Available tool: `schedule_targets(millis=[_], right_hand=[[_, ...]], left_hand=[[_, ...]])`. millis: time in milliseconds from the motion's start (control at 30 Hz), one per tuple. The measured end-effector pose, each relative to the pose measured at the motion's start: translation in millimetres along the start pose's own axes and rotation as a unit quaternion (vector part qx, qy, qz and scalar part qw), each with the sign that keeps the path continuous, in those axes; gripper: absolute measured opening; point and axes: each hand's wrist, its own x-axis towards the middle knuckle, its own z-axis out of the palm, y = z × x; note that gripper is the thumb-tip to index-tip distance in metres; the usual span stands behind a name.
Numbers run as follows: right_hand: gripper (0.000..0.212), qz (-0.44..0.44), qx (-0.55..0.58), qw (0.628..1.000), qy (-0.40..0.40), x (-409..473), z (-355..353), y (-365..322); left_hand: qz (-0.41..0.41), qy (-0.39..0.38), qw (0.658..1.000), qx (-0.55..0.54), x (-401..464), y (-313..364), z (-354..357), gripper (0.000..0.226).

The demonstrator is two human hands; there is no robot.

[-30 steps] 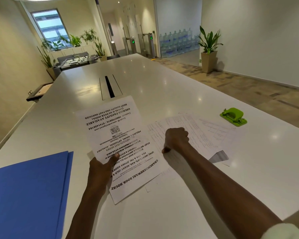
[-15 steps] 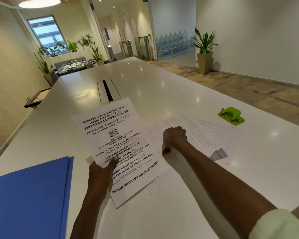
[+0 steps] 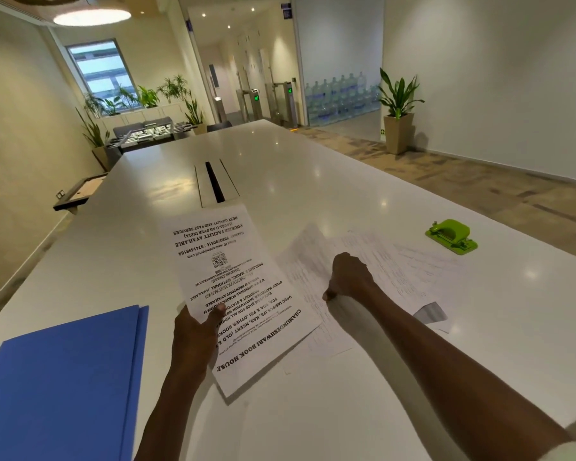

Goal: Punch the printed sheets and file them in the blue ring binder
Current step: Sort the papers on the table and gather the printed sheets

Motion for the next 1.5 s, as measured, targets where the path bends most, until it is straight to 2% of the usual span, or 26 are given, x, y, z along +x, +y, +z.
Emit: schedule_targets(millis=[100,233,367,500,600,700,800,833,900,1000,1100,1167,1233,1267,1333,1400,1500], right_hand=[[0.018,-0.022,0.037,0.996,0.078,-11.6,-7.9,4.3],[0.007,-0.063,0.089,0.974,0.197,-32.1,-35.4,0.7],[0.010,-0.119,0.113,0.949,0.269,-57.7,-83.6,-15.2],[0.030,-0.171,0.150,0.930,0.289,-82.9,-131.7,-30.0],[0.036,-0.205,0.266,0.912,0.236,-95.5,-147.7,-35.1],[0.025,-0.195,0.383,0.896,0.111,-103.8,-144.2,-41.3],[0.026,-0.163,0.418,0.894,0.006,-95.9,-123.0,-43.4],[0.027,-0.156,0.417,0.895,-0.006,-92.7,-114.0,-44.0],[0.024,-0.142,0.420,0.896,-0.011,-86.0,-95.1,-44.9],[0.021,-0.134,0.451,0.882,-0.022,-81.9,-70.6,-46.5],[0.047,-0.119,0.443,0.889,0.011,-73.9,-54.5,-46.6],[0.055,-0.125,0.444,0.886,0.041,-72.3,-48.6,-48.1],[0.044,-0.154,0.460,0.872,0.062,-71.7,-43.2,-50.3],[0.037,-0.170,0.466,0.865,0.076,-73.1,-41.9,-52.2],[0.026,-0.196,0.479,0.850,0.099,-75.4,-40.6,-56.1],[0.026,-0.211,0.482,0.843,0.110,-75.4,-40.2,-60.4],[0.029,-0.227,0.474,0.844,0.109,-74.1,-36.0,-63.0]], left_hand=[[0.006,0.013,1.000,0.020,2.8,0.9,-2.4,0.029],[0.010,0.043,0.998,0.035,7.6,2.6,-11.3,0.025],[-0.001,0.058,0.998,0.016,13.2,6.0,-20.0,0.028],[-0.017,0.048,0.999,-0.021,11.7,12.9,-20.9,0.029],[-0.032,0.033,0.998,-0.043,8.9,17.0,-16.2,0.029],[-0.026,0.003,0.998,-0.063,1.7,27.4,-8.8,0.020],[0.016,-0.087,0.994,-0.071,-15.3,46.7,-1.6,0.009],[0.024,-0.120,0.989,-0.084,-20.4,52.0,-0.4,0.013],[0.039,-0.158,0.983,-0.086,-23.1,56.8,0.4,0.026],[0.038,-0.175,0.978,-0.107,-21.1,55.3,-0.3,0.053],[0.017,-0.168,0.979,-0.114,-18.9,53.8,-0.7,0.055],[-0.016,-0.178,0.969,-0.168,-18.5,56.9,2.0,0.061],[-0.056,-0.198,0.942,-0.265,-17.6,62.1,2.2,0.072],[-0.049,-0.203,0.932,-0.295,-17.8,66.8,1.4,0.075],[0.011,-0.165,0.954,-0.249,-16.5,72.4,0.6,0.062],[0.062,-0.079,0.983,-0.152,-14.7,75.5,1.0,0.043],[0.076,-0.009,0.991,-0.108,-12.8,72.8,3.4,0.037]])
